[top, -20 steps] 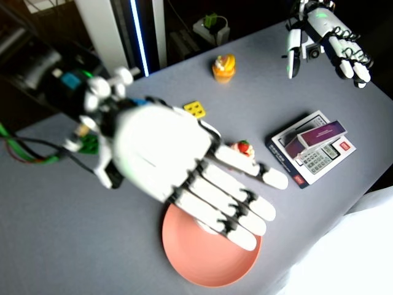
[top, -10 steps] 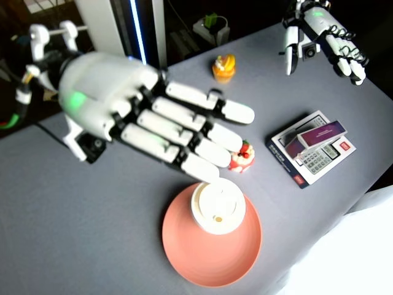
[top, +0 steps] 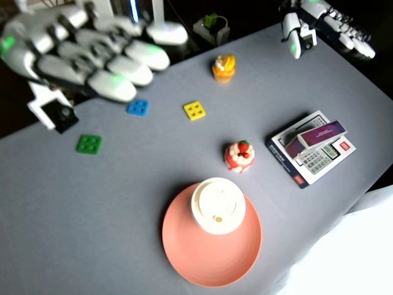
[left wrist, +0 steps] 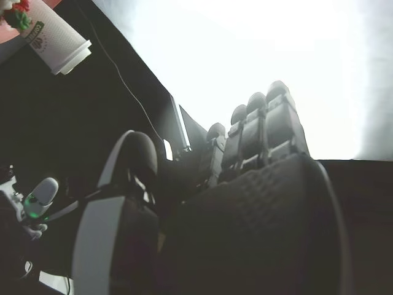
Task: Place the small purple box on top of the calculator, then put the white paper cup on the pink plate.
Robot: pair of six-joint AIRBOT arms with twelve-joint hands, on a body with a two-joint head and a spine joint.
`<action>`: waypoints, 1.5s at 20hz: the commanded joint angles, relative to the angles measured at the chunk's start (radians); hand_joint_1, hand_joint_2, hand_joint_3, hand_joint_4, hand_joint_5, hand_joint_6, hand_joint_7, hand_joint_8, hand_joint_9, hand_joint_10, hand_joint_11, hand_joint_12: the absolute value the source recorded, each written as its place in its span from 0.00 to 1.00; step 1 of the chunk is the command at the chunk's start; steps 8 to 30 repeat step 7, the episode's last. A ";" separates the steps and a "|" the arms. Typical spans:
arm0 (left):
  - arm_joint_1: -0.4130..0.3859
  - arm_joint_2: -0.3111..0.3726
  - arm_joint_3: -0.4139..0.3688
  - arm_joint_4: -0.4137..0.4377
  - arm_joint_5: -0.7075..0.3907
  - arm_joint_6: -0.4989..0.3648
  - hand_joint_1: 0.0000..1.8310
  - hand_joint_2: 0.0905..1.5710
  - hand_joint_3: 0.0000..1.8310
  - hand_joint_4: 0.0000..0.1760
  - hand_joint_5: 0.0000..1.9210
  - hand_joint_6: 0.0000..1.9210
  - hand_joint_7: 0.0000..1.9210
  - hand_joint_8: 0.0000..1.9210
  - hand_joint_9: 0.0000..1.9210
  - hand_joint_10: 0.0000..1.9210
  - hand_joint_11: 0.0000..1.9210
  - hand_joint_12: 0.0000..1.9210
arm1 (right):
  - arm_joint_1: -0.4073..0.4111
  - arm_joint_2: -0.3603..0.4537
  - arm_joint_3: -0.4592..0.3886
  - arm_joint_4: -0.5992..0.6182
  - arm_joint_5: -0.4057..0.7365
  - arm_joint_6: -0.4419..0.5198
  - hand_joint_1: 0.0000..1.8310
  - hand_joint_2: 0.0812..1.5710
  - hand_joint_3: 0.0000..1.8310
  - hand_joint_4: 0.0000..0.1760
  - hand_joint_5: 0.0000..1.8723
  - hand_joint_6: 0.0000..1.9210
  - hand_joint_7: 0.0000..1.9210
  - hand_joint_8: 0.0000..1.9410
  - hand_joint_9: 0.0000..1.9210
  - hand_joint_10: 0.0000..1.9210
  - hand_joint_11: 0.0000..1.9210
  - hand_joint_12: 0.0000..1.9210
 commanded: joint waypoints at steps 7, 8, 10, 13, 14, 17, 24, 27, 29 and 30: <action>0.017 0.027 -0.023 0.041 -0.186 -0.006 0.27 0.89 0.00 0.81 0.00 0.00 0.00 0.00 0.00 0.00 0.00 0.00 | 0.009 0.049 -0.034 0.008 0.143 0.001 0.28 0.69 0.02 0.54 0.00 0.00 0.00 0.00 0.00 0.00 0.00 0.00; 0.017 0.027 -0.023 0.041 -0.186 -0.006 0.27 0.89 0.00 0.81 0.00 0.00 0.00 0.00 0.00 0.00 0.00 0.00 | 0.009 0.049 -0.034 0.008 0.143 0.001 0.28 0.69 0.02 0.54 0.00 0.00 0.00 0.00 0.00 0.00 0.00 0.00; 0.017 0.027 -0.023 0.041 -0.186 -0.006 0.27 0.89 0.00 0.81 0.00 0.00 0.00 0.00 0.00 0.00 0.00 0.00 | 0.009 0.049 -0.034 0.008 0.143 0.001 0.28 0.69 0.02 0.54 0.00 0.00 0.00 0.00 0.00 0.00 0.00 0.00; 0.017 0.027 -0.023 0.041 -0.186 -0.006 0.27 0.89 0.00 0.81 0.00 0.00 0.00 0.00 0.00 0.00 0.00 0.00 | 0.009 0.049 -0.034 0.008 0.143 0.001 0.28 0.69 0.02 0.54 0.00 0.00 0.00 0.00 0.00 0.00 0.00 0.00; 0.017 0.027 -0.023 0.041 -0.186 -0.006 0.27 0.89 0.00 0.81 0.00 0.00 0.00 0.00 0.00 0.00 0.00 0.00 | 0.009 0.049 -0.034 0.008 0.143 0.001 0.28 0.69 0.02 0.54 0.00 0.00 0.00 0.00 0.00 0.00 0.00 0.00; 0.017 0.027 -0.023 0.041 -0.186 -0.006 0.27 0.89 0.00 0.81 0.00 0.00 0.00 0.00 0.00 0.00 0.00 0.00 | 0.009 0.049 -0.034 0.008 0.143 0.001 0.28 0.69 0.02 0.54 0.00 0.00 0.00 0.00 0.00 0.00 0.00 0.00; 0.017 0.027 -0.023 0.041 -0.186 -0.006 0.27 0.89 0.00 0.81 0.00 0.00 0.00 0.00 0.00 0.00 0.00 0.00 | 0.009 0.049 -0.034 0.008 0.143 0.001 0.28 0.69 0.02 0.54 0.00 0.00 0.00 0.00 0.00 0.00 0.00 0.00; 0.017 0.027 -0.023 0.041 -0.186 -0.006 0.27 0.89 0.00 0.81 0.00 0.00 0.00 0.00 0.00 0.00 0.00 0.00 | 0.009 0.049 -0.034 0.008 0.143 0.001 0.28 0.69 0.02 0.54 0.00 0.00 0.00 0.00 0.00 0.00 0.00 0.00; 0.017 0.027 -0.023 0.041 -0.186 -0.006 0.27 0.89 0.00 0.81 0.00 0.00 0.00 0.00 0.00 0.00 0.00 0.00 | 0.009 0.049 -0.034 0.008 0.143 0.001 0.28 0.69 0.02 0.54 0.00 0.00 0.00 0.00 0.00 0.00 0.00 0.00; 0.017 0.027 -0.023 0.041 -0.186 -0.006 0.27 0.89 0.00 0.81 0.00 0.00 0.00 0.00 0.00 0.00 0.00 0.00 | 0.009 0.049 -0.034 0.008 0.143 0.001 0.28 0.69 0.02 0.54 0.00 0.00 0.00 0.00 0.00 0.00 0.00 0.00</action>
